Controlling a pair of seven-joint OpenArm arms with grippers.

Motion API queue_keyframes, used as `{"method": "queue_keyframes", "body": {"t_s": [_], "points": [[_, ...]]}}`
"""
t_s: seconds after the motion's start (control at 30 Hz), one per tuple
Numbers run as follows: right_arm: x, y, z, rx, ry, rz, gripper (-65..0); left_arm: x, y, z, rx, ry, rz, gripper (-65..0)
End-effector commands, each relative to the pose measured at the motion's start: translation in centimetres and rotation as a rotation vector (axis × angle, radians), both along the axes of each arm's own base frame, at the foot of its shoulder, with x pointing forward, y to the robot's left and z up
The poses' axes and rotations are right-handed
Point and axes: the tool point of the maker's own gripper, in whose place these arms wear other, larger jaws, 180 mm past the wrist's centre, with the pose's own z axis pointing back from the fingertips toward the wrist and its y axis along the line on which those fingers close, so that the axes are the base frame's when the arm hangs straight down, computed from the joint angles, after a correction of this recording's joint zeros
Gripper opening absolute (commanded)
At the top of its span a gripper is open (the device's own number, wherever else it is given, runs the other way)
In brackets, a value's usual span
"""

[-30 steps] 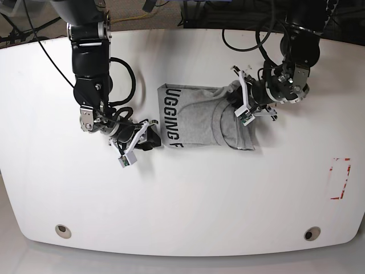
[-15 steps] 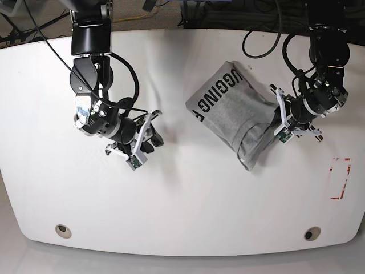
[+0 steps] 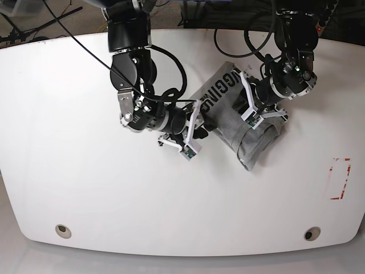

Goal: Fold the T-shirt properly
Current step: 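Rotate the folded grey bundle with both grippers to square it, then grasp the folded bundle with the left gripper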

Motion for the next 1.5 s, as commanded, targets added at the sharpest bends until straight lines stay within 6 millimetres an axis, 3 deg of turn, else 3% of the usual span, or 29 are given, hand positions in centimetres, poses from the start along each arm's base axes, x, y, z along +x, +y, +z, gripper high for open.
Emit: {"method": "queue_keyframes", "body": {"t_s": [0.0,0.1,0.23,0.37,0.47,0.6,0.8,0.93,1.03,1.23,1.47], "points": [[0.9,0.9,1.3,0.042,-0.028,0.0,-47.2,0.4,-0.3,0.9,-0.021,-0.033,0.002,-55.7],[0.7,1.3,0.7,0.057,-0.011,0.001,-47.2,0.0,-0.2,0.4,-0.019,-0.016,0.004,-55.7],[0.5,1.8,-0.9,0.073,0.01,0.002,-47.2,-0.6,0.6,-1.9,-0.013,0.054,0.017,-55.7],[0.8,-0.1,-3.7,0.071,0.05,-0.037,-47.2,-1.4,2.8,-4.3,0.038,0.131,0.02,-55.7],[0.9,-1.8,-5.4,0.068,0.064,-0.072,-47.1,-1.6,3.6,-4.7,0.053,0.144,0.025,-55.7],[1.2,-4.0,-6.0,0.043,0.057,-0.092,-47.4,-1.3,5.7,-3.4,0.119,0.103,0.01,-55.7],[0.5,-6.2,-2.9,0.05,0.005,-0.075,-47.4,-0.3,7.5,-1.5,0.14,0.045,0.057,-55.7],[-0.7,-6.6,-0.6,0.081,-0.012,-0.039,-47.4,0.1,7.6,-1.2,0.141,0.034,0.06,-55.7],[-1.6,-7.1,0.6,0.097,-0.031,-0.021,-47.4,0.8,7.3,0.1,0.144,-0.011,0.053,-55.7],[-2.3,-9.3,-0.9,0.032,-0.008,-0.03,-47.4,0.9,6.3,1.5,0.132,-0.057,0.041,-55.7],[-1.6,-11.5,-4.7,-0.067,0.007,-0.09,-47.4,0.6,4.3,1.9,0.08,-0.071,0.047,-55.4]]}}
